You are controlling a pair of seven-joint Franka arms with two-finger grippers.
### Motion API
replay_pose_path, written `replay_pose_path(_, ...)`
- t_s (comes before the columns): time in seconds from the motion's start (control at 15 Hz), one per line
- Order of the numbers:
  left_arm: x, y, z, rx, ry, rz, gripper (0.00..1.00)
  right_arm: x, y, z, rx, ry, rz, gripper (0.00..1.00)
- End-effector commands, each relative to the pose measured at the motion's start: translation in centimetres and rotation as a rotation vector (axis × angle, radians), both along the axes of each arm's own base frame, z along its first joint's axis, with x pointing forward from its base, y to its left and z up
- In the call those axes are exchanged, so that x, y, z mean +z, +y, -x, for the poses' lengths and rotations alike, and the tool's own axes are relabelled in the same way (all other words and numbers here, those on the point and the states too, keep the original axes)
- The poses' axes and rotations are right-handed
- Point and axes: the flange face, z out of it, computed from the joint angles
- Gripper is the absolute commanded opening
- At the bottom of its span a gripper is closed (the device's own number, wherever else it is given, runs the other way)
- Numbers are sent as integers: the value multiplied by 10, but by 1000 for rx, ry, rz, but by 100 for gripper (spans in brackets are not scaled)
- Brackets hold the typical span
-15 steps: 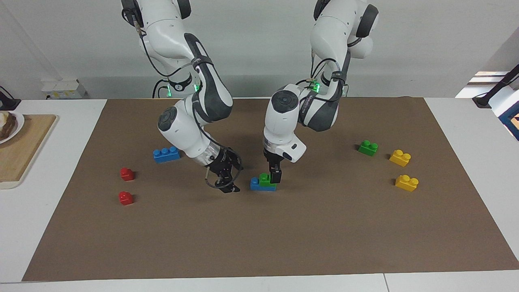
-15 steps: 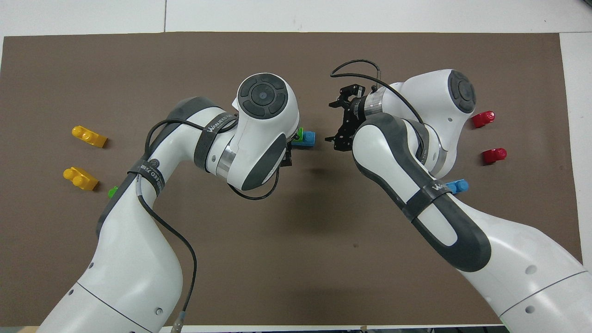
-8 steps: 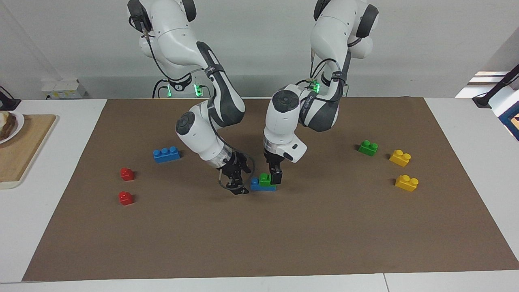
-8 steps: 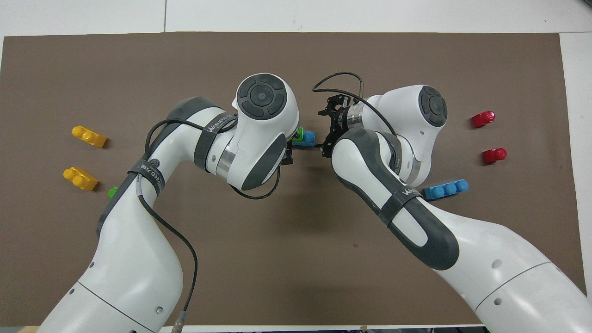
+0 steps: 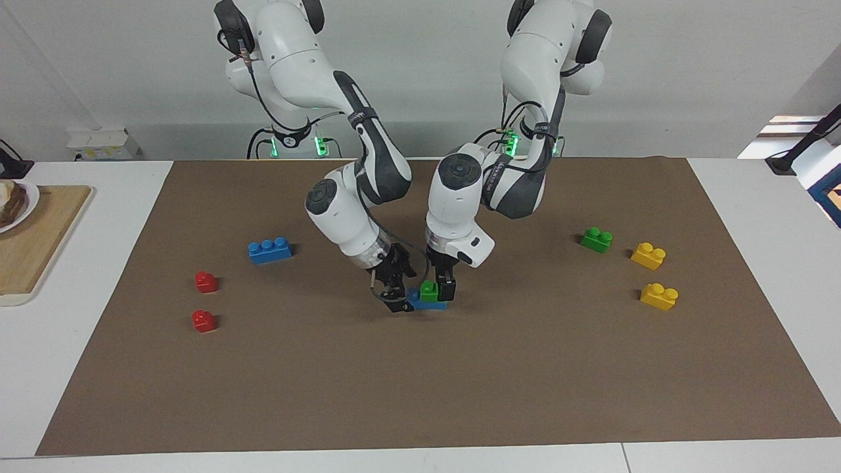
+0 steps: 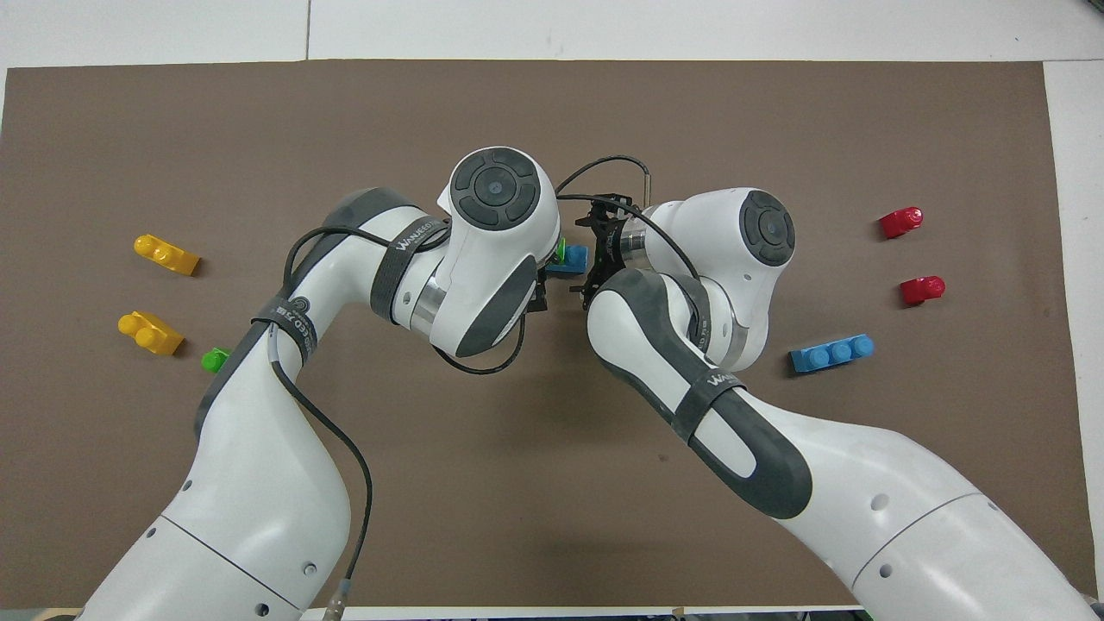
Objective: Remove green block with left arm and hold with right
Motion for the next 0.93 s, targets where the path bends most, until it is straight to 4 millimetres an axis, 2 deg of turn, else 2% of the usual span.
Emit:
replay_pose_path(0.0,-8,1,2,15,-25,-8,100,-11,0,2,5,-24,1,96)
replay_pose_path(0.53,-13,2,6,13,-33,-3,100,-27,-2,0,7,-55,19,96)
replay_pose_path(0.67,-14,2,6,12,-33,-3,100,-27,-2,0,13,-56,20,91)
replay_pose_path(0.8,-14,2,6,14,-33,-2,100,-26,-2,0,29,-66,22,60)
replay_pose_path(0.87,-14,2,6,14,-33,-2,100,-27,-2,0,33,-66,24,49)
